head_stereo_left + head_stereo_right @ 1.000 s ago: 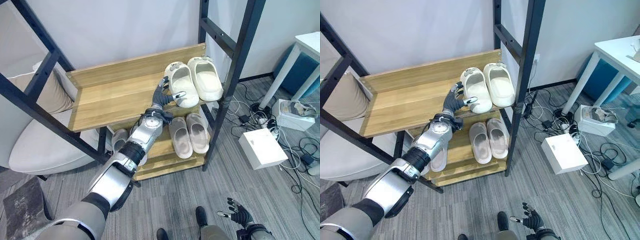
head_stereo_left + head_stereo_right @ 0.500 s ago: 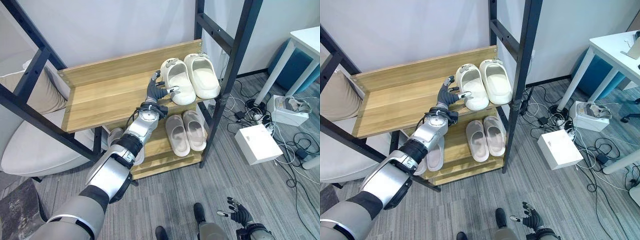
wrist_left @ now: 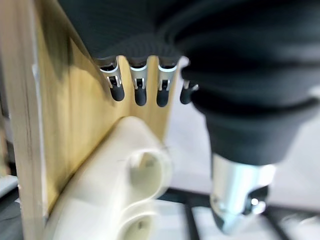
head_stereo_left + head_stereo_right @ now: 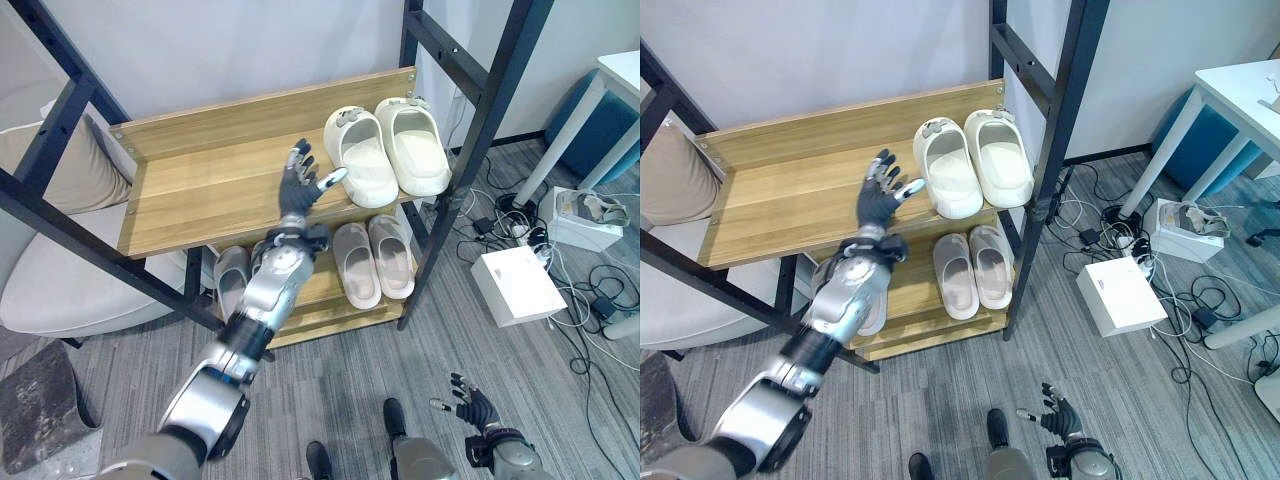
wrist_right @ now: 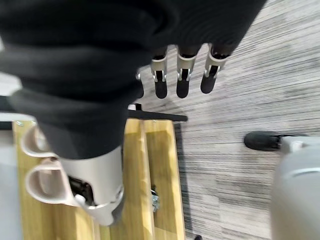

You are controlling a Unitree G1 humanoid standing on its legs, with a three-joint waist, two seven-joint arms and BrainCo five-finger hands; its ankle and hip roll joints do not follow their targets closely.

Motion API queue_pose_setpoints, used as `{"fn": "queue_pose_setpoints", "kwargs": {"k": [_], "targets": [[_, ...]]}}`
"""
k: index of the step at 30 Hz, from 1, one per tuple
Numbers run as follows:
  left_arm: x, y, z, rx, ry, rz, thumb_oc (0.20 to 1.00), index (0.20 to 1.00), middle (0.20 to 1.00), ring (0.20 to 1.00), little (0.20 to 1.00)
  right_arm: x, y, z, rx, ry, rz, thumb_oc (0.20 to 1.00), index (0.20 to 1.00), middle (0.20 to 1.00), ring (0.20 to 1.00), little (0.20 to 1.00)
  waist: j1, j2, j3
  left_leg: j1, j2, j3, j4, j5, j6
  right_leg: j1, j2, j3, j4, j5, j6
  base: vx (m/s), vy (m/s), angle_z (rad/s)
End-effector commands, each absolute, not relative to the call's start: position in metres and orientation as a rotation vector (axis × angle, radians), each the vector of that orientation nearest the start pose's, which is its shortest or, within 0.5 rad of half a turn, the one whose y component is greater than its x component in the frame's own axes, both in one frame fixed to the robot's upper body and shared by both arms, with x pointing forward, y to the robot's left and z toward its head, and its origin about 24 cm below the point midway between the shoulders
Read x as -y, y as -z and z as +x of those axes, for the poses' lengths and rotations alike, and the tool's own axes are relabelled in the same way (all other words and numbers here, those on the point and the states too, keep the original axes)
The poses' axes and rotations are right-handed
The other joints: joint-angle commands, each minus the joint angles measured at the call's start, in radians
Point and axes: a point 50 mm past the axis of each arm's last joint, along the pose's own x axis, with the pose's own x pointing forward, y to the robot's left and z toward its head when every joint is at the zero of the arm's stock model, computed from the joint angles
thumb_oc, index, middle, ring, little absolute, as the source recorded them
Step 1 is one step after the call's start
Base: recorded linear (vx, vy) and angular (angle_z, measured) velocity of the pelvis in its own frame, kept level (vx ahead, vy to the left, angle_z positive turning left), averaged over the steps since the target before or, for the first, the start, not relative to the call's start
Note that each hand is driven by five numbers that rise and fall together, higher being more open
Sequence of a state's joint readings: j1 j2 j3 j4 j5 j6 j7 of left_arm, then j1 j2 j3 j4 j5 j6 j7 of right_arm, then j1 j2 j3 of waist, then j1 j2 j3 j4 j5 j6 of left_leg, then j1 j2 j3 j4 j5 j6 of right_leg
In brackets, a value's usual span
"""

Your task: Arrange the slippers neatly on the shoe rack.

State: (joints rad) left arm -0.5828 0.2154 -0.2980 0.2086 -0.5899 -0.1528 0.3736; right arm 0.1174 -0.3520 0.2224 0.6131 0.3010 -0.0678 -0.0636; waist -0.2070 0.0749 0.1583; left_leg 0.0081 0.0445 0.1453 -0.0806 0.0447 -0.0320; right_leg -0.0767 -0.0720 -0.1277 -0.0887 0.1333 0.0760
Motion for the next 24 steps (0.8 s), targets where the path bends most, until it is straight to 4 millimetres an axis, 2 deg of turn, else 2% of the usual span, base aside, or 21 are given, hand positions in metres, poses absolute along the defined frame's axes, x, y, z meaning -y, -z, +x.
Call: {"fn": "queue_pose_setpoints", "kwargs": {"k": [1, 4, 5, 7, 8, 9, 11, 12, 13, 14, 15, 17, 18, 19, 21, 22, 23, 24], "targets": [[-0.102, -0.189, 0.329, 0.478, 0.204, -0.449, 1.0, 1.0, 1.0, 1.0, 1.0, 0.23, 0.107, 0.157, -0.721, 0.125, -0.077, 1.0, 1.0, 1.0, 1.0, 1.0, 0.042, -0.048, -0.073, 0.002, 0.002, -0.087, -0.007, -0.014, -0.048, 0.068, -0.013, -0.05, 0.001, -0.091, 0.052, -0.02, -0.007, 0.27], [-0.089, -0.211, 0.299, 0.595, 0.407, -0.486, 1.0, 1.0, 1.0, 1.0, 1.0, 0.226, 0.111, 0.16, -0.748, 0.112, -0.068, 1.0, 1.0, 1.0, 1.0, 1.0, 0.075, -0.058, -0.086, 0.001, -0.003, -0.11, -0.007, -0.013, -0.049, 0.078, -0.016, -0.076, 0.001, -0.091, 0.053, -0.03, 0.005, 0.26], [-0.077, -0.222, 0.28, 0.652, 0.583, -0.455, 1.0, 1.0, 1.0, 1.0, 1.0, 0.221, 0.113, 0.162, -0.756, 0.091, -0.067, 1.0, 1.0, 1.0, 1.0, 1.0, 0.091, -0.062, -0.092, 0.003, -0.006, -0.118, -0.007, -0.016, -0.048, 0.083, -0.018, -0.085, 0.001, -0.091, 0.055, -0.03, 0.021, 0.32], [-0.075, -0.221, 0.274, 0.65, 0.622, -0.46, 1.0, 1.0, 1.0, 1.0, 1.0, 0.219, 0.115, 0.163, -0.761, 0.085, -0.066, 1.0, 1.0, 1.0, 1.0, 1.0, 0.098, -0.064, -0.095, 0.003, -0.007, -0.121, -0.007, -0.017, -0.047, 0.087, -0.019, -0.088, 0.001, -0.092, 0.055, -0.01, 0.017, 0.22], [-0.066, -0.223, 0.259, 0.655, 0.761, -0.45, 1.0, 1.0, 1.0, 1.0, 1.0, 0.215, 0.116, 0.164, -0.766, 0.075, -0.063, 1.0, 1.0, 1.0, 1.0, 1.0, 0.109, -0.065, -0.097, 0.004, -0.009, -0.127, -0.007, -0.018, -0.046, 0.091, -0.019, -0.094, 0.001, -0.092, 0.056, 0.0, 0.008, 0.14], [-0.062, -0.218, 0.25, 0.645, 0.818, -0.448, 1.0, 1.0, 1.0, 1.0, 1.0, 0.208, 0.118, 0.166, -0.771, 0.058, -0.055, 1.0, 1.0, 1.0, 1.0, 1.0, 0.121, -0.069, -0.102, 0.007, -0.01, -0.135, -0.007, -0.019, -0.045, 0.099, -0.02, -0.098, 0.001, -0.094, 0.054, 0.0, 0.013, 0.13], [-0.049, -0.21, 0.235, 0.595, 0.96, -0.442, 1.0, 1.0, 1.0, 1.0, 1.0, 0.203, 0.117, 0.172, -0.764, 0.043, -0.058, 1.0, 1.0, 1.0, 1.0, 1.0, 0.133, -0.071, -0.105, 0.01, -0.012, -0.144, -0.007, -0.019, -0.044, 0.108, -0.02, -0.106, 0.001, -0.097, 0.053, 0.01, 0.009, 0.12], [-0.049, -0.21, 0.235, 0.595, 0.96, -0.442, 1.0, 1.0, 1.0, 1.0, 1.0, 0.203, 0.117, 0.172, -0.764, 0.043, -0.058, 1.0, 1.0, 1.0, 1.0, 1.0, 0.133, -0.071, -0.105, 0.01, -0.012, -0.144, -0.007, -0.019, -0.044, 0.108, -0.02, -0.106, 0.001, -0.097, 0.053, 0.0, 0.018, 0.07], [-0.044, -0.196, 0.224, 0.533, 1.05, -0.375, 1.0, 1.0, 1.0, 1.0, 1.0, 0.195, 0.119, 0.173, -0.765, 0.024, -0.054, 1.0, 1.0, 1.0, 1.0, 1.0, 0.145, -0.071, -0.108, 0.01, -0.015, -0.153, -0.007, -0.02, -0.044, 0.113, -0.021, -0.116, 0.001, -0.1, 0.053, 0.0, 0.0, 0.0], [-0.038, -0.185, 0.22, 0.472, 1.1, -0.389, 1.0, 1.0, 1.0, 1.0, 1.0, 0.195, 0.119, 0.175, -0.763, 0.021, -0.056, 1.0, 1.0, 1.0, 1.0, 1.0, 0.15, -0.07, -0.108, 0.01, -0.016, -0.155, -0.007, -0.019, -0.044, 0.115, -0.023, -0.12, 0.001, -0.099, 0.053, -0.02, 0.032, 0.03], [-0.035, -0.144, 0.219, 0.291, 1.099, -0.34, 1.0, 1.0, 1.0, 1.0, 1.0, 0.192, 0.117, 0.179, -0.75, 0.012, -0.061, 1.0, 1.0, 1.0, 1.0, 1.0, 0.158, -0.069, -0.105, 0.009, -0.017, -0.16, -0.007, -0.019, -0.041, 0.117, -0.023, -0.126, 0.001, -0.101, 0.054, -0.02, 0.028, 0.21], [-0.036, -0.104, 0.216, 0.142, 1.085, -0.252, 1.0, 1.0, 1.0, 1.0, 1.0, 0.187, 0.117, 0.182, -0.741, 0.002, -0.061, 1.0, 1.0, 1.0, 1.0, 1.0, 0.163, -0.069, -0.1, 0.01, -0.017, -0.162, -0.007, -0.019, -0.039, 0.12, -0.024, -0.127, 0.001, -0.102, 0.056, -0.02, 0.031, 0.26], [-0.04, -0.076, 0.214, 0.036, 1.051, -0.207, 1.0, 1.0, 1.0, 1.0, 1.0, 0.187, 0.116, 0.184, -0.734, 0.005, -0.058, 1.0, 1.0, 1.0, 1.0, 1.0, 0.165, -0.07, -0.096, 0.011, -0.017, -0.162, -0.007, -0.018, -0.037, 0.12, -0.024, -0.127, 0.001, -0.102, 0.056, -0.01, 0.022, 0.06], [-0.044, -0.064, 0.214, 0.008, 1.035, -0.136, 1.0, 1.0, 1.0, 1.0, 1.0, 0.187, 0.116, 0.183, -0.732, 0.008, -0.051, 1.0, 1.0, 1.0, 1.0, 1.0, 0.166, -0.069, -0.095, 0.012, -0.017, -0.162, -0.007, -0.018, -0.036, 0.122, -0.024, -0.126, 0.001, -0.102, 0.056, 0.0, 0.0, 0.0], [-0.052, -0.027, 0.21, -0.112, 0.992, 0.006, 1.0, 1.0, 1.0, 1.0, 1.0, 0.186, 0.114, 0.183, -0.722, 0.007, -0.049, 1.0, 1.0, 1.0, 1.0, 1.0, 0.162, -0.071, -0.092, 0.015, -0.017, -0.158, -0.007, -0.019, -0.033, 0.123, -0.024, -0.122, 0.001, -0.101, 0.057, 0.0, 0.009, 0.02], [-0.062, 0.002, 0.206, -0.207, 0.942, 0.117, 1.0, 1.0, 1.0, 1.0, 1.0, 0.185, 0.113, 0.181, -0.714, -0.008, -0.055, 1.0, 1.0, 1.0, 1.0, 1.0, 0.155, -0.075, -0.09, 0.017, -0.016, -0.153, -0.007, -0.021, -0.03, 0.122, -0.024, -0.116, 0.001, -0.1, 0.058, 0.0, 0.0, 0.0], [-0.067, 0.025, 0.201, -0.292, 0.89, 0.152, 1.0, 1.0, 1.0, 1.0, 1.0, 0.183, 0.113, 0.18, -0.712, -0.022, -0.06, 1.0, 1.0, 1.0, 1.0, 1.0, 0.152, -0.075, -0.091, 0.019, -0.015, -0.149, -0.007, -0.022, -0.028, 0.121, -0.024, -0.112, 0.001, -0.1, 0.059, 0.0, 0.02, -0.03], [-0.074, 0.04, 0.199, -0.333, 0.841, 0.23, 1.0, 1.0, 1.0, 1.0, 1.0, 0.182, 0.112, 0.178, -0.711, -0.032, -0.066, 1.0, 1.0, 1.0, 1.0, 1.0, 0.149, -0.077, -0.09, 0.02, -0.015, -0.145, -0.007, -0.023, -0.027, 0.121, -0.024, -0.108, 0.001, -0.099, 0.059, 0.0, 0.016, -0.09]]}}
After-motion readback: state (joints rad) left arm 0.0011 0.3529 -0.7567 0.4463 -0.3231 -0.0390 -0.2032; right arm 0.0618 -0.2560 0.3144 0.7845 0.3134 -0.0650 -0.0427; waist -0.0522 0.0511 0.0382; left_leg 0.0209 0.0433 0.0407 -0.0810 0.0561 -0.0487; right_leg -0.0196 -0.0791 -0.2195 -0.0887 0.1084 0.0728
